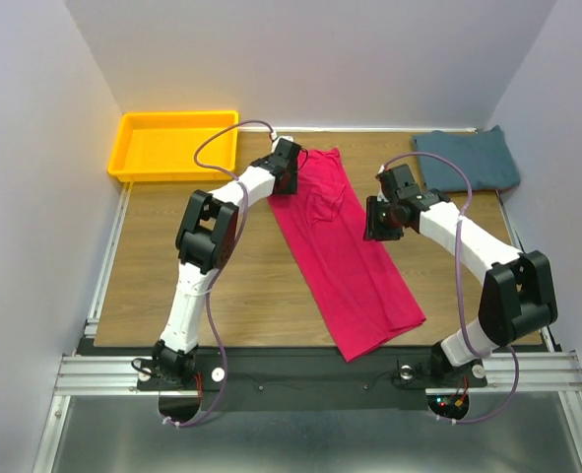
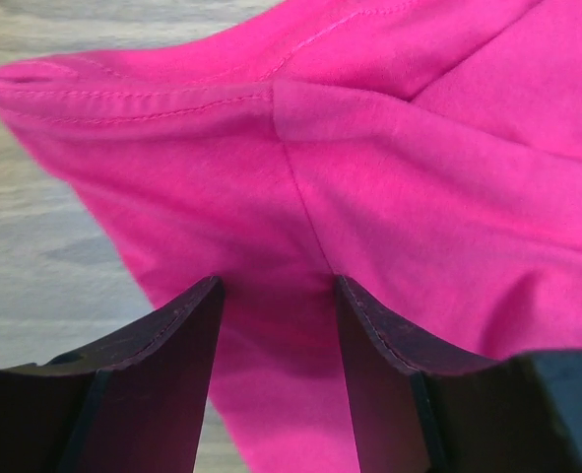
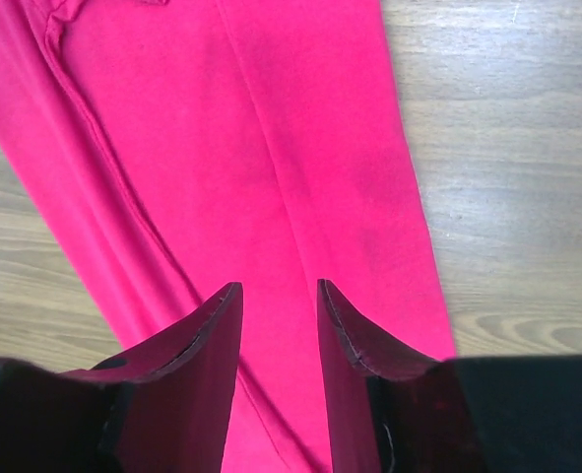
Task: Fold and stack the t-shirts
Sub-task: Fold the tshirt
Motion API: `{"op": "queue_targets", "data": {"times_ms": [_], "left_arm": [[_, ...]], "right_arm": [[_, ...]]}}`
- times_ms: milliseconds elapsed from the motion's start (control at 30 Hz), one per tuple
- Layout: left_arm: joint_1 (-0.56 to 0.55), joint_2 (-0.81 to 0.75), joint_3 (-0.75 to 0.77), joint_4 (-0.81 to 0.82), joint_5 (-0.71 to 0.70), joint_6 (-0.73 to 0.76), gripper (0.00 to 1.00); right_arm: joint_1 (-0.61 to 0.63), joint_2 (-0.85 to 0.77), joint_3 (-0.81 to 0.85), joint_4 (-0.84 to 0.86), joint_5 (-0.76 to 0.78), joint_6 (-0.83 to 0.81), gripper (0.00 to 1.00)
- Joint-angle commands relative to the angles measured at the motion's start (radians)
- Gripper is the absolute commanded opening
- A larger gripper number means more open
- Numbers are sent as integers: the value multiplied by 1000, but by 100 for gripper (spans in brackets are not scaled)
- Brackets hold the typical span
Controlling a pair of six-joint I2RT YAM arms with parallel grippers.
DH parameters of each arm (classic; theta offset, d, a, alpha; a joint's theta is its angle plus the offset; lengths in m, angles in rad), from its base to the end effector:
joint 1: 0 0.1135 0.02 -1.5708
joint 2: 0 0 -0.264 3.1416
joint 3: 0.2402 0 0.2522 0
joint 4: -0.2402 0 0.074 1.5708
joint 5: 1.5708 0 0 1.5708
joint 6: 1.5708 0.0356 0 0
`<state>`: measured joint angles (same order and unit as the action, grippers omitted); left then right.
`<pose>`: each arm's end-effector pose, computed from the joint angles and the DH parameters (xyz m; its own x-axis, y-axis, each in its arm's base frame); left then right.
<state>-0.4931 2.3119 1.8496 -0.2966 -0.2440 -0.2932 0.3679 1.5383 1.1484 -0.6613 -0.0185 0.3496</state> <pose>0.4648 -0.2400 0.1780 -0.6684 0.0408 -0.7427 0.1167 0.9919 -0.0506 0.2939 0.1140 0.2446 -0.8870 0.0251 -0.4610 -0.0685 0.9803 0.1852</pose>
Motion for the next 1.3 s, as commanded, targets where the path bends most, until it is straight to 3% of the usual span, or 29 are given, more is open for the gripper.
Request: {"op": "queue_targets", "data": {"times_ms": [0, 233, 433, 600, 667, 800, 1000, 1133, 1267], "left_arm": [[24, 26, 101, -39, -15, 14, 60], [70, 225, 362, -150, 43, 34, 60], [137, 287, 433, -66, 239, -10, 61], [188, 250, 398, 115, 438, -61, 84], [186, 184, 372, 169, 457, -51, 87], [162, 22, 236, 223, 479, -9, 95], [84, -307, -76, 238, 404, -64, 96], [4, -550, -312, 171, 309, -150, 85], [-116, -690, -505, 7, 200, -221, 77]], "right_arm": [[3, -50, -13, 22, 8, 22, 43], [3, -53, -30, 23, 12, 40, 46], [3, -29, -30, 31, 5, 49, 47], [3, -12, -24, 45, -56, 42, 47], [5, -7, -33, 48, -81, 38, 47], [14, 5, -71, 54, -132, 37, 46], [40, -32, -150, 55, -138, 61, 41], [42, -87, -203, 48, -136, 78, 36], [42, -142, -259, 35, -109, 109, 35]]}}
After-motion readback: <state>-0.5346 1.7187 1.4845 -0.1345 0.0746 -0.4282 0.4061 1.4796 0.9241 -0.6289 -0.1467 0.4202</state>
